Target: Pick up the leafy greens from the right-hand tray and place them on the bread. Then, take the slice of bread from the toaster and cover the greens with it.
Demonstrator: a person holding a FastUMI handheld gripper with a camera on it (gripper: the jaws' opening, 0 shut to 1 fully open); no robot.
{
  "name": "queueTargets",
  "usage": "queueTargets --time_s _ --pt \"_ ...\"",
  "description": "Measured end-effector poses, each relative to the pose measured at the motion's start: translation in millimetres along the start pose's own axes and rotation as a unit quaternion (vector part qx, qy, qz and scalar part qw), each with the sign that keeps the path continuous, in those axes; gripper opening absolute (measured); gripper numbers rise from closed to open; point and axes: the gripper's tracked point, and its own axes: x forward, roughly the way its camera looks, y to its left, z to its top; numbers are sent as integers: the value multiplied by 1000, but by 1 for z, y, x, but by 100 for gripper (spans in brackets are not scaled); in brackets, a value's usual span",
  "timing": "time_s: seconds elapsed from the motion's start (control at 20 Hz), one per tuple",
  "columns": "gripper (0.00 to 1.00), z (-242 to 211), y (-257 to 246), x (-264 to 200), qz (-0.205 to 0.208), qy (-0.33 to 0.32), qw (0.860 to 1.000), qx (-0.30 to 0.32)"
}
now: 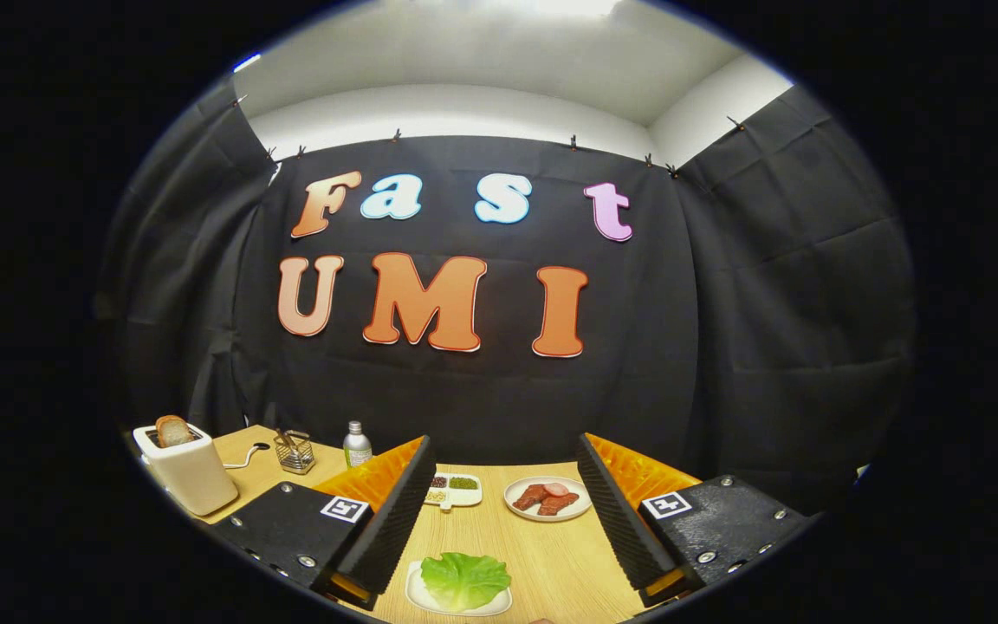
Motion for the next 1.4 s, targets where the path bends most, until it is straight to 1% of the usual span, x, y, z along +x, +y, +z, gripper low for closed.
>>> queueTargets --time_s 0.1,0.4,0.6,0.75,0.95,1.1,1.25,1.4 --pt "99 2 -7 -4 -7 7 1000 1" --pt "99 10 -19 -22 -8 9 1000 23" --pt "99 11 -20 -40 3 17 999 34" --pt "99 21 -24 -52 13 16 999 41" --pt "99 27 -33 -62 11 8 999 50" --pt "99 26 -34 -65 15 12 998 53" --pt "99 24 -26 -58 30 13 998 50" --pt "99 1 -25 -45 28 30 998 43"
